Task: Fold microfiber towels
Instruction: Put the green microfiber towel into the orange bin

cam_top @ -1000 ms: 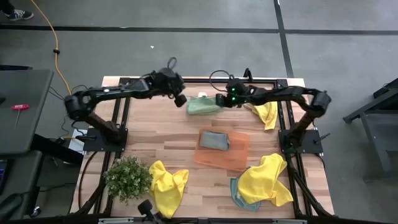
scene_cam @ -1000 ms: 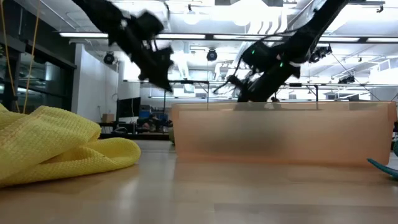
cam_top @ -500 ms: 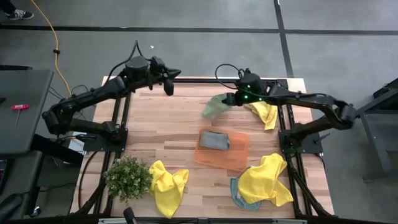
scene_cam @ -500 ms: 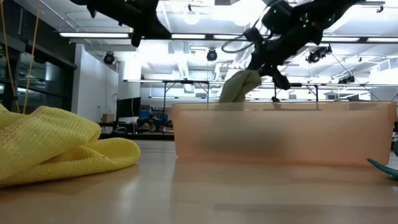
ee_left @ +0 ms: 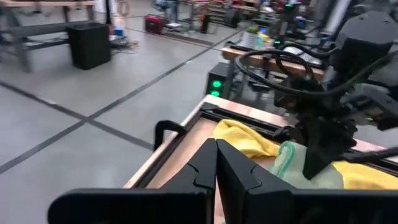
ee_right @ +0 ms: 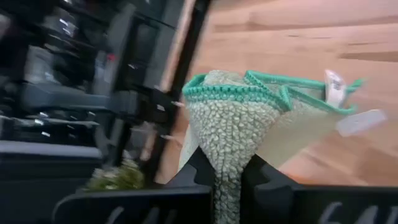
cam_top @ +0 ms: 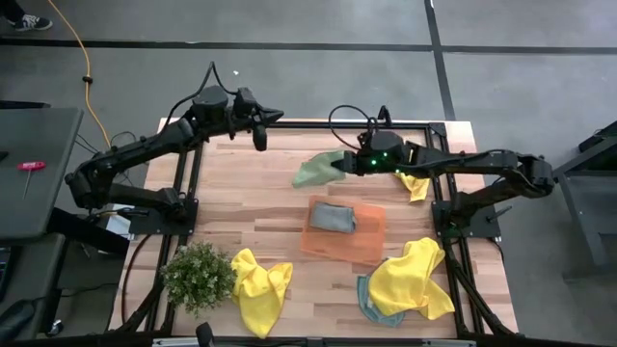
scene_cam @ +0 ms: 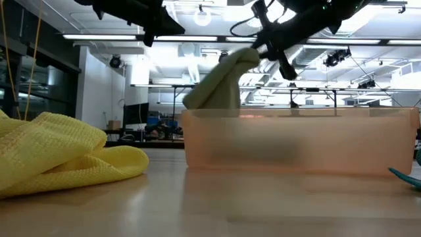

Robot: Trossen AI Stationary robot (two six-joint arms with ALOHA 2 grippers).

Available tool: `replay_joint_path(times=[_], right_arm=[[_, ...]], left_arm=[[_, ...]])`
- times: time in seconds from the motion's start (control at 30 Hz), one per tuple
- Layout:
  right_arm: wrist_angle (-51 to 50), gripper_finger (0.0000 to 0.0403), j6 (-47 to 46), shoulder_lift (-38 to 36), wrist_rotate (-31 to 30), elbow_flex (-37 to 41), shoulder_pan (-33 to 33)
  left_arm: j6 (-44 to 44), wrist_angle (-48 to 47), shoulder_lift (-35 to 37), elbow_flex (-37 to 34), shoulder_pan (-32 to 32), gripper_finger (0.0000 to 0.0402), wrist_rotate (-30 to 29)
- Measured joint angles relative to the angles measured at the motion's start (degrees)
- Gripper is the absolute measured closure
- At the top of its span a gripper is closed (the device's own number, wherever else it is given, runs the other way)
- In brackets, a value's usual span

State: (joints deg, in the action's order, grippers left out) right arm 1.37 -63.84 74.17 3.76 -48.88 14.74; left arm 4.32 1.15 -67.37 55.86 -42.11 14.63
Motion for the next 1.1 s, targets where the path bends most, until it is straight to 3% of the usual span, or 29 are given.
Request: replay_joint_path(times=[0.1, 0.27, 0.47, 0.6, 0.7, 0.9, 1.1], right_arm=[[5.3, 0.0403, -4.7, 1.6, -2.7, 0.0, -3.1], [10.1, 0.0403, -9.7, 8.4, -6.7, -3.1, -8.2], [9.5, 0.0403, -7.7, 20.0, -2.7, -14.2, -12.1], [3.1, 0.0403, -5.8, 24.7, 1.1, -19.9, -13.9], [-4.8, 0.0403, -4.8, 24.9, 0.7, -21.6, -15.6], [-20.9, 0.0403, -7.5, 21.4, -6.0, -21.7, -20.3], [-29.4, 0.0403, -14.3, 17.6, -12.8, -21.7, -25.7]], left_arm=[[0.0, 0.0, 0.4, 0.0, -1.1, 0.0401, 3.5], [0.0, 0.0, 1.0, 0.0, -2.1, 0.0401, 3.9], [0.0, 0.0, 1.4, 0.0, -2.2, 0.0402, 3.9], [0.3, 0.0, 1.4, 0.0, -2.0, 0.0402, 3.9], [1.8, 0.0, 1.4, 0.0, -1.9, 0.0402, 3.9], [2.6, -0.2, 1.4, 0.0, -1.0, 0.0402, 3.9], [2.6, -0.7, 1.3, 0.0, 0.3, 0.0401, 3.7]])
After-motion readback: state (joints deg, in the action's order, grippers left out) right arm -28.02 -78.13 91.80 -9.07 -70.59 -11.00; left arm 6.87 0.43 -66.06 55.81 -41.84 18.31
